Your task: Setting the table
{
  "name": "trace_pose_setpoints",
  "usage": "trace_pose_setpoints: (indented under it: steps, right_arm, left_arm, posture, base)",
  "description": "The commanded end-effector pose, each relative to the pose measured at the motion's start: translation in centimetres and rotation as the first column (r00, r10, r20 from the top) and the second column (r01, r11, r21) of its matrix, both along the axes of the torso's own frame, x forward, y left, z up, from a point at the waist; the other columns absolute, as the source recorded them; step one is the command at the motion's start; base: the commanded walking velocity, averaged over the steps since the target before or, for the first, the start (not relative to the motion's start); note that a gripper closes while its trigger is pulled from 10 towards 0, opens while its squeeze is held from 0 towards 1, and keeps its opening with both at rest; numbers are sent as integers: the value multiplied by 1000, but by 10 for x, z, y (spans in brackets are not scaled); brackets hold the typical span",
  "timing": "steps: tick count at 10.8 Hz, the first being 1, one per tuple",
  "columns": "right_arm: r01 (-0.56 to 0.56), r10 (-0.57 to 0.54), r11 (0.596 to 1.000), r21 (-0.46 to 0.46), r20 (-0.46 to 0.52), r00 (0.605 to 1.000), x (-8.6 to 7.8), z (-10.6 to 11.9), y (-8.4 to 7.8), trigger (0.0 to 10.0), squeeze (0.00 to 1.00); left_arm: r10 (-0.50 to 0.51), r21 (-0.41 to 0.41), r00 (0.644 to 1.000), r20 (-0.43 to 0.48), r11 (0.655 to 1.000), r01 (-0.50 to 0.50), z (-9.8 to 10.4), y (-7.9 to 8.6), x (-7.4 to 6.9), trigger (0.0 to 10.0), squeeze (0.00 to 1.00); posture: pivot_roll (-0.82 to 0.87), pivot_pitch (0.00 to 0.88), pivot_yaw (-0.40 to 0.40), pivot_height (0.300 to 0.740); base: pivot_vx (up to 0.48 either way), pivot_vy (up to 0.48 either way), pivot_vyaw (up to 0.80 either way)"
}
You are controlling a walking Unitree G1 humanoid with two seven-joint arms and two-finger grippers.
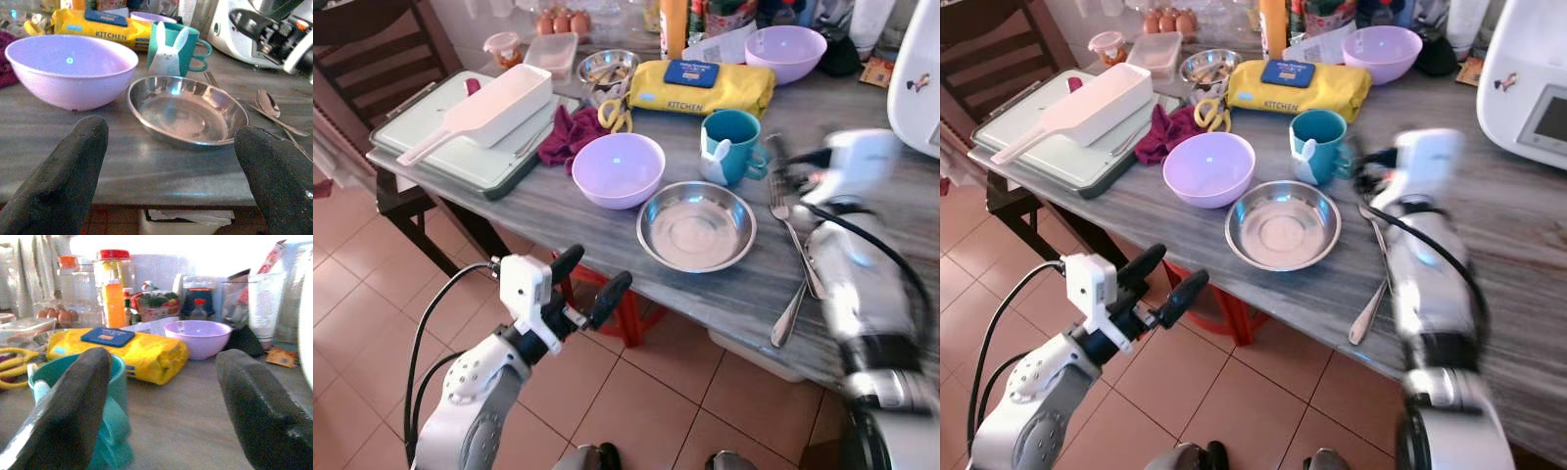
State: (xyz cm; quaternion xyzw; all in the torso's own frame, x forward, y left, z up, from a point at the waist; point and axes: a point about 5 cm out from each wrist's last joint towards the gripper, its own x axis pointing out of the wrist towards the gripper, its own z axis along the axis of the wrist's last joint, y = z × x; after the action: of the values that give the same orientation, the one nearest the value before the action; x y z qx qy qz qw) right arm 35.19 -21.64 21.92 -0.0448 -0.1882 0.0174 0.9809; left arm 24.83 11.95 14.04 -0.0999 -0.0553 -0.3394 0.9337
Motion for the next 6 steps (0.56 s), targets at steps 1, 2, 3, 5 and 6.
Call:
trace_pose_setpoints:
  steps: [1,2,3,5,6]
  right_arm:
    - [13,-13,1000,14,-5,1000,-5,0,0,10000,1000]
    - [25,-25,999,23,-14,1000,-21,-5,0,10000,1000]
    - [37,-36,999,31,-26,999,-36,-6,3,10000,1000]
    - [41,-38,998,53,-52,998,-56,-8,14,10000,1000]
    - [63,-56,995,80,-89,994,-67,-12,20,10000,1000]
  left_arm:
    - [8,17,1000,-6,1000,-8,-3,2,1,10000,0]
    - [-5,26,1000,6,1000,5,-2,0,4,10000,0]
    - [-8,32,1000,12,999,8,-2,-2,9,10000,0]
    - [-14,29,999,29,999,13,1,-6,19,10000,0]
    - [-26,34,999,32,999,25,1,-8,21,10000,0]
  posture:
    - [-42,139,117,740]
    - [-65,133,119,740]
    - [-65,133,119,740]
    - [-113,121,126,740]
    - [-122,119,130,740]
  base:
    - [0,0,0]
    - [0,0,0]
    - [0,0,0]
    - [0,0,0]
    - [0,0,0]
